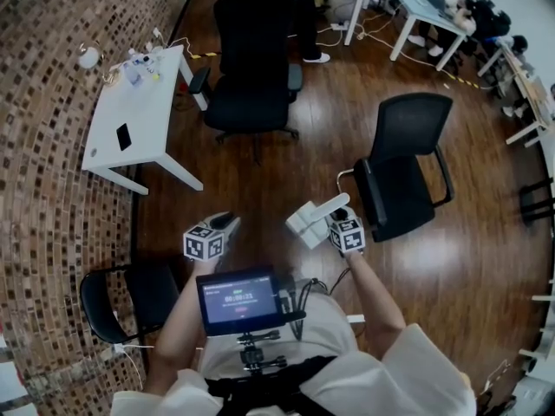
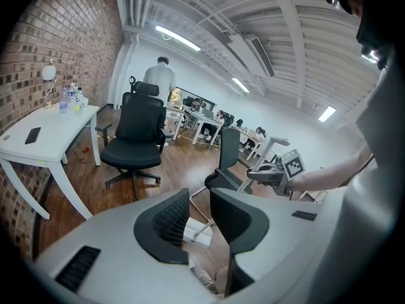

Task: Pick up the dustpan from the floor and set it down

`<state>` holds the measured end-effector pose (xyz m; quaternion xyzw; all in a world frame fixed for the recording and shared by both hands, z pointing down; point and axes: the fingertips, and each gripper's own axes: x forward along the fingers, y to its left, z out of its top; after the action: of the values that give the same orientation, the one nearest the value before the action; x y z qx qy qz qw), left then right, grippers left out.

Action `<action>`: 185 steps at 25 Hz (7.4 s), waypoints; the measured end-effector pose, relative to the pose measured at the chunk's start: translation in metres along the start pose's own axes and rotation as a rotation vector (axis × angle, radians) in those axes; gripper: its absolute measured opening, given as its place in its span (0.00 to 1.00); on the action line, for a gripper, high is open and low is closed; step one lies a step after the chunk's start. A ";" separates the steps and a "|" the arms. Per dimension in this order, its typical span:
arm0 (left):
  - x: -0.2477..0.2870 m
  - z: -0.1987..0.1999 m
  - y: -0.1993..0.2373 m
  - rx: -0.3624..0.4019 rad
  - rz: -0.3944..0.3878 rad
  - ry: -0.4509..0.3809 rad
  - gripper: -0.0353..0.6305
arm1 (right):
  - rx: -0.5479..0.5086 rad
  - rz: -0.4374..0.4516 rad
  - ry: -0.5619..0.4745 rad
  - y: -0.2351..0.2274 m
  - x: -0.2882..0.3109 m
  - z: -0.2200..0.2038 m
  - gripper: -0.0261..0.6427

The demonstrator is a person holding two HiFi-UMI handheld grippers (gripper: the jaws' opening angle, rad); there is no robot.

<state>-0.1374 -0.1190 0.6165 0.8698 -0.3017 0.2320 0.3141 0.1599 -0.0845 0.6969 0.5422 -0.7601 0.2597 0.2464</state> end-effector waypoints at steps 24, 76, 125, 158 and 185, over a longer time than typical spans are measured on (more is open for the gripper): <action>0.015 -0.036 -0.006 0.019 0.000 0.124 0.20 | 0.011 0.016 0.082 0.004 0.044 -0.023 0.19; 0.057 -0.064 0.001 0.038 -0.021 0.293 0.20 | 0.011 -0.003 0.259 -0.025 0.143 -0.096 0.19; 0.032 -0.128 -0.005 0.035 -0.008 0.370 0.20 | -0.247 0.219 0.345 0.036 0.176 -0.142 0.19; 0.022 -0.161 0.007 -0.021 0.017 0.407 0.20 | -0.739 0.529 0.407 0.112 0.184 -0.157 0.20; 0.013 -0.178 -0.002 0.002 -0.024 0.431 0.20 | -0.763 0.515 0.533 0.137 0.132 -0.231 0.37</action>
<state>-0.1650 -0.0007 0.7477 0.8038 -0.2169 0.4091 0.3734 0.0129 0.0148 0.9378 0.1248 -0.8202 0.1455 0.5390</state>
